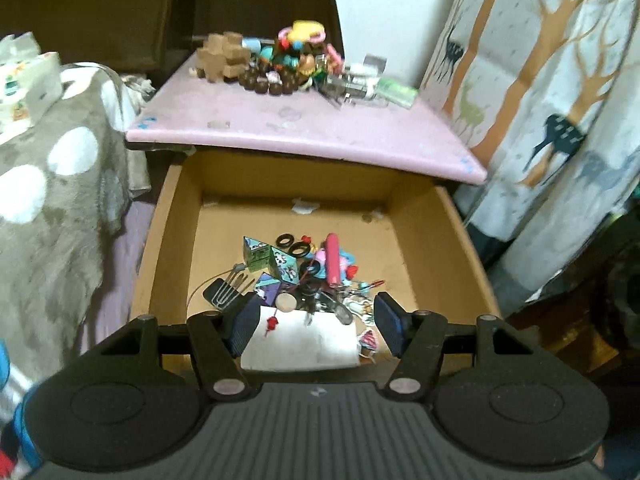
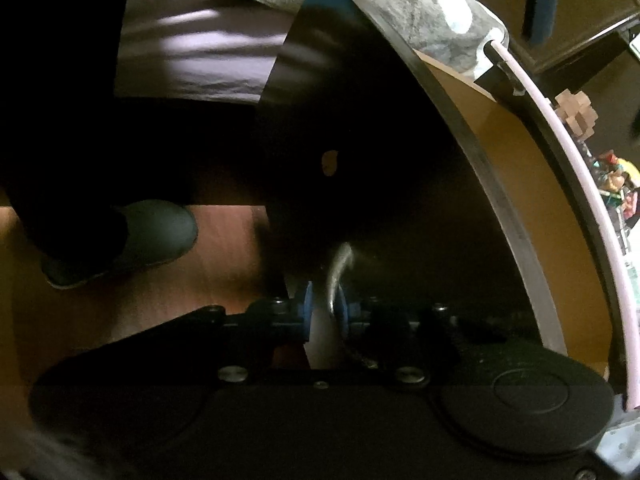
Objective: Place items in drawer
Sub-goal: 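Withdraw the left tool up and away from the drawer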
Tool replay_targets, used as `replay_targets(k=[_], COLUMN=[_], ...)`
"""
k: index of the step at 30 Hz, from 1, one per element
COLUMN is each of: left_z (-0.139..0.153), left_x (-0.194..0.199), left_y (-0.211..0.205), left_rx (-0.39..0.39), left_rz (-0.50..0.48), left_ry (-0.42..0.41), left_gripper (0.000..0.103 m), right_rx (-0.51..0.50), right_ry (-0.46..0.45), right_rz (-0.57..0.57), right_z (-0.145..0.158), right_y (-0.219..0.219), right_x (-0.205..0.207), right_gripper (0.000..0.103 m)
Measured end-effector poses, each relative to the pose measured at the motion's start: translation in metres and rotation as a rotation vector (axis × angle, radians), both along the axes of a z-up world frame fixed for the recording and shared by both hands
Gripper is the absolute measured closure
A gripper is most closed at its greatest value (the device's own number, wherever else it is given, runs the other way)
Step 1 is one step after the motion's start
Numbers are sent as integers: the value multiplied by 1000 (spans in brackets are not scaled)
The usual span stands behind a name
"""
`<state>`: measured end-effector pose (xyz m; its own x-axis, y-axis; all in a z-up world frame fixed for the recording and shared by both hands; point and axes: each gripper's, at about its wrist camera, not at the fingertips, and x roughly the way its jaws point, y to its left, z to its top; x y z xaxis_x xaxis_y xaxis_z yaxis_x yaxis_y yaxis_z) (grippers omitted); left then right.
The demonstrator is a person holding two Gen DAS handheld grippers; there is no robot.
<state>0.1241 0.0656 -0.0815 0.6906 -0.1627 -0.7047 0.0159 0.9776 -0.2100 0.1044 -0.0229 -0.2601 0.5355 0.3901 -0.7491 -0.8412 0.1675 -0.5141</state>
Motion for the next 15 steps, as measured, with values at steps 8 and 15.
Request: replay_targets(k=[8, 15], left_z=[-2, -8], left_x=[-69, -110], left_y=[13, 38], left_rx=[-14, -97], left_rz=[15, 108], left_ry=[-46, -83], left_gripper=[41, 41], right_rx=[-41, -53], right_ry=[-44, -6], right_rz=[-59, -123], right_z=[2, 9], right_y=[4, 7], right_x=[-4, 1], right_gripper=[92, 95])
